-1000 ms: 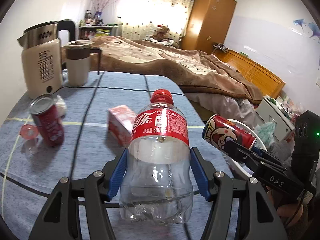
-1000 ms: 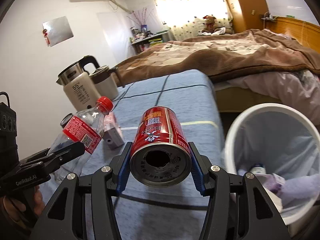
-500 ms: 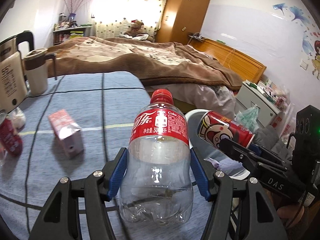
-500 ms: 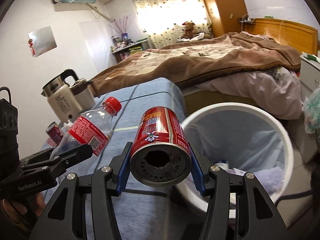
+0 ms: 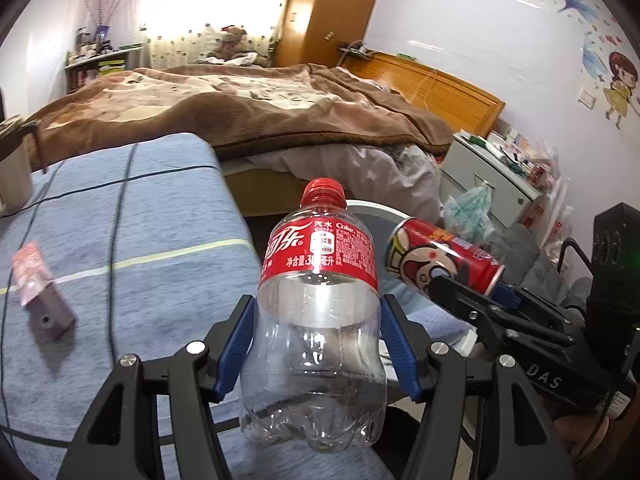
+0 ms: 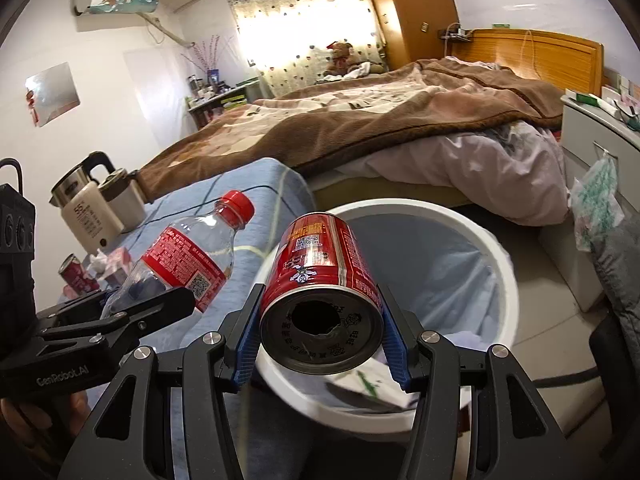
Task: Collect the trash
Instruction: 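Carry the bottle and red can over the wastebasket and open both tools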
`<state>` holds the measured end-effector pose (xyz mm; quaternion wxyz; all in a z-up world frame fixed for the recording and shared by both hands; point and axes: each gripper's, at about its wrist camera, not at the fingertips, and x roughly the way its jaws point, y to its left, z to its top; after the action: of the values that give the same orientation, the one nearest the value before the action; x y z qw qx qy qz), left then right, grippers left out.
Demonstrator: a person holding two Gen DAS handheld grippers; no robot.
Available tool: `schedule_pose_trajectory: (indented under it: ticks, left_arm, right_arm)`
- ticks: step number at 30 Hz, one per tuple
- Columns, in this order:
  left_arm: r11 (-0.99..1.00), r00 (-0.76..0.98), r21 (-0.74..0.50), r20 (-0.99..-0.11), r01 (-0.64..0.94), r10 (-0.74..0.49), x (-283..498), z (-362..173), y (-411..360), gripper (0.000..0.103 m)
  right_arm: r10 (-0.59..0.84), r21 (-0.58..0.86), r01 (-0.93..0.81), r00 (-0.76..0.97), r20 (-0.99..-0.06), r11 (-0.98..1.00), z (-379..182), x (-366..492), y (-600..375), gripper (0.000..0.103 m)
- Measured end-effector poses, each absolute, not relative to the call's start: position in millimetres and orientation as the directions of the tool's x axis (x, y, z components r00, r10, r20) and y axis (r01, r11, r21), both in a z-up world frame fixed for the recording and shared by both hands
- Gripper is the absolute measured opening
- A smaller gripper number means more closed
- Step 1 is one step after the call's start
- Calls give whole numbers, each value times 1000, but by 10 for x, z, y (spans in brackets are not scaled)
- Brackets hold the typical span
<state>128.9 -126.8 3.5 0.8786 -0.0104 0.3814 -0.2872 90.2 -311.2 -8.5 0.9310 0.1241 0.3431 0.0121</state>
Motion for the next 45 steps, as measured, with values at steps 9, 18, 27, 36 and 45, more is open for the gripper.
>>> schedule_pose_trajectory:
  ticks: [9, 18, 27, 36, 45]
  left_arm:
    - [816, 494, -235, -696, 529, -521, 1348, -73, -1569, 64]
    - [804, 454, -263, -713, 533, -535, 1462, -172, -1791, 65]
    - [815, 456, -235, -731, 530, -507, 1488, -243, -1841, 70]
    - [812, 465, -249, -716, 527, -521, 1448, -177, -1744, 72]
    - [818, 507, -242, -683, 522, -526, 1350, -29, -1574, 72]
  right_arm:
    - [67, 233, 128, 731, -679, 964, -255, 948, -3348, 54]
    - [7, 186, 181, 699, -715, 966, -383, 1013, -3500, 54]
    - [-39, 140, 218, 657, -753, 966, -524, 1075, -3573, 54]
    - [-51, 140, 227, 673, -738, 964, -464, 1015, -3537, 54]
    - [-44, 156, 218, 704, -709, 964, -317, 923, -3419, 54]
